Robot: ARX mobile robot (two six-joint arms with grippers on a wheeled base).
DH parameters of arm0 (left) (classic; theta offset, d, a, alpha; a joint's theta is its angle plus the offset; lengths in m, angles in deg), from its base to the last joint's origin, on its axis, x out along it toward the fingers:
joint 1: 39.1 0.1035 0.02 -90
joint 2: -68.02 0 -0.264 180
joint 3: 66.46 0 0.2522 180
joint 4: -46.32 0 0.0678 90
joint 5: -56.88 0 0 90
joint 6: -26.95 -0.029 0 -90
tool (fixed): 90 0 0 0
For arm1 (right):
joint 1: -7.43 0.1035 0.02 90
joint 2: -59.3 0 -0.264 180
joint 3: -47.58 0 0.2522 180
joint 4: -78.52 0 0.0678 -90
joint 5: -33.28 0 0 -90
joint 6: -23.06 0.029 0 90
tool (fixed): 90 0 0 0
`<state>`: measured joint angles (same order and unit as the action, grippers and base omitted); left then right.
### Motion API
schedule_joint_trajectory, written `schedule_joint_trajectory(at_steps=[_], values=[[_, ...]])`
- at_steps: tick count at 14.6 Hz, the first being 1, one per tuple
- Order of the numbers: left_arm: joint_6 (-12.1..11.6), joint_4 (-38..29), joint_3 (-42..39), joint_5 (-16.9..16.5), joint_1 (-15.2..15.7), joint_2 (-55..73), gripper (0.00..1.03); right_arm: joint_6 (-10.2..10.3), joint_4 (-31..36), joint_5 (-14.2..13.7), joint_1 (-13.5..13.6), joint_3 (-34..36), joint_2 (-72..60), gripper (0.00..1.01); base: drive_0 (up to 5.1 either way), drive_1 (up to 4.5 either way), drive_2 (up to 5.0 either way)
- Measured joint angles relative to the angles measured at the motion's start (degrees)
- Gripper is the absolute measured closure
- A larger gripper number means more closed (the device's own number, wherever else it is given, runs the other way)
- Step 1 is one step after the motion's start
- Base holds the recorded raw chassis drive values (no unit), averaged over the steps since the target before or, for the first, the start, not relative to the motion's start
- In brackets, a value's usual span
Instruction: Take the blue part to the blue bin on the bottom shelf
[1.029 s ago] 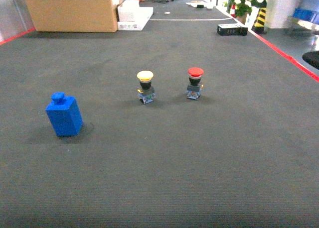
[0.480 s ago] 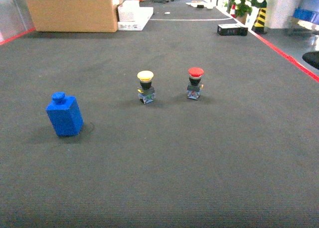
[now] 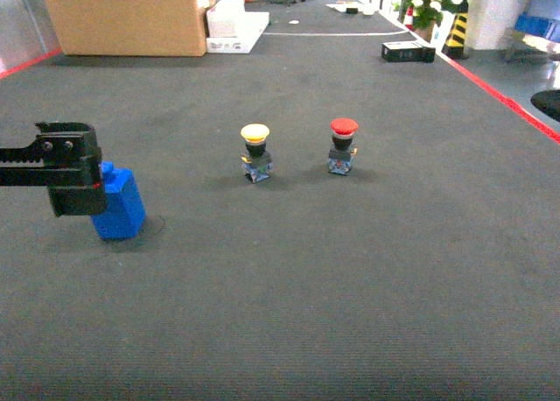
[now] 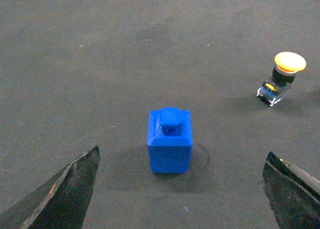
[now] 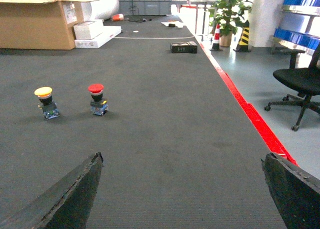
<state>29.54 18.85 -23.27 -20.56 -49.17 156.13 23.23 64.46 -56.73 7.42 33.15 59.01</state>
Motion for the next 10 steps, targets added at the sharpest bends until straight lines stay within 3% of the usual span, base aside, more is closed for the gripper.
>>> schedule_joint_trajectory(at_steps=[10], values=[[0.1,-1.6,16.6,-4.3,4.1,25.7,0.05,0.0,0.0,0.0,0.0,0.0,0.0,0.03,0.0,0.0,0.0]])
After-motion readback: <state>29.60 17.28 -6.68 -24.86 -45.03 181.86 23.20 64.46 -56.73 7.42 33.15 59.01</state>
